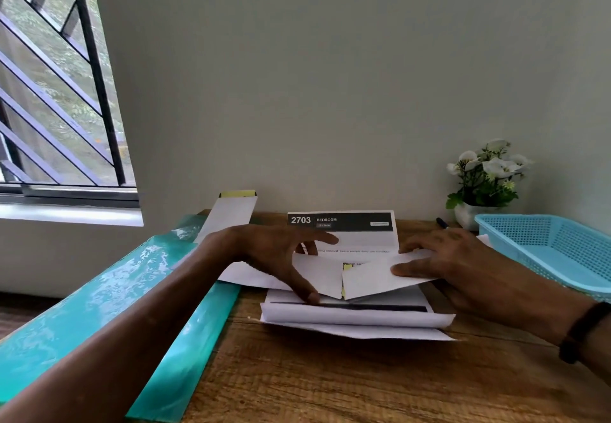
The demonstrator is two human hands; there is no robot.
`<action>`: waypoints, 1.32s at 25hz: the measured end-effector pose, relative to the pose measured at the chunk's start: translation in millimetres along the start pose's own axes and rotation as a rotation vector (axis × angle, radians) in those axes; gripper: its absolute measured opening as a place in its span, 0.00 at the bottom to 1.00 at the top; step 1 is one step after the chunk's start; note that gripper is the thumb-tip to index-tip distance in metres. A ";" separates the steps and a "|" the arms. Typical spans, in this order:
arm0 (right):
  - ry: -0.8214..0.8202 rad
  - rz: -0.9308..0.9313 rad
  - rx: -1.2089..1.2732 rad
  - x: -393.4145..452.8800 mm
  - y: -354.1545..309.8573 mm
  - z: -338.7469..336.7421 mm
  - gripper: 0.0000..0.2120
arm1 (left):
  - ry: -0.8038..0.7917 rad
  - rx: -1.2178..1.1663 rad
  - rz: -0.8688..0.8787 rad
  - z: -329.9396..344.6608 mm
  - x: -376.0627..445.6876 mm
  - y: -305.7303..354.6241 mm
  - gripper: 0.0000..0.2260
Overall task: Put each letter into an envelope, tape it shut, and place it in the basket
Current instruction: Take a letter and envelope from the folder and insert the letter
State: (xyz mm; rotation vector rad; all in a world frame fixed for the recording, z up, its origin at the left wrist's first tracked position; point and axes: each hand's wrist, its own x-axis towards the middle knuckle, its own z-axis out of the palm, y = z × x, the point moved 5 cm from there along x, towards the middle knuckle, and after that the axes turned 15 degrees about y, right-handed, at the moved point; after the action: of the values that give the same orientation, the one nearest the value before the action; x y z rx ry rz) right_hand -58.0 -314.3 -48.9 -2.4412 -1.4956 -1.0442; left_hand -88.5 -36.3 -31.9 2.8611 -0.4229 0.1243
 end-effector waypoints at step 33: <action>-0.316 0.040 -0.097 0.0 -9.4 6.5 0.36 | 0.087 -0.184 0.068 10.8 5.9 16.5 0.46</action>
State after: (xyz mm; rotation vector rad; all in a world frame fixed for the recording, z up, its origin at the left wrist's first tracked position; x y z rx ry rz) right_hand -62.4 -306.8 -56.3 -2.7982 -1.5005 -0.7680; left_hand -87.3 -55.9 -37.8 2.6505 -0.4881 0.2102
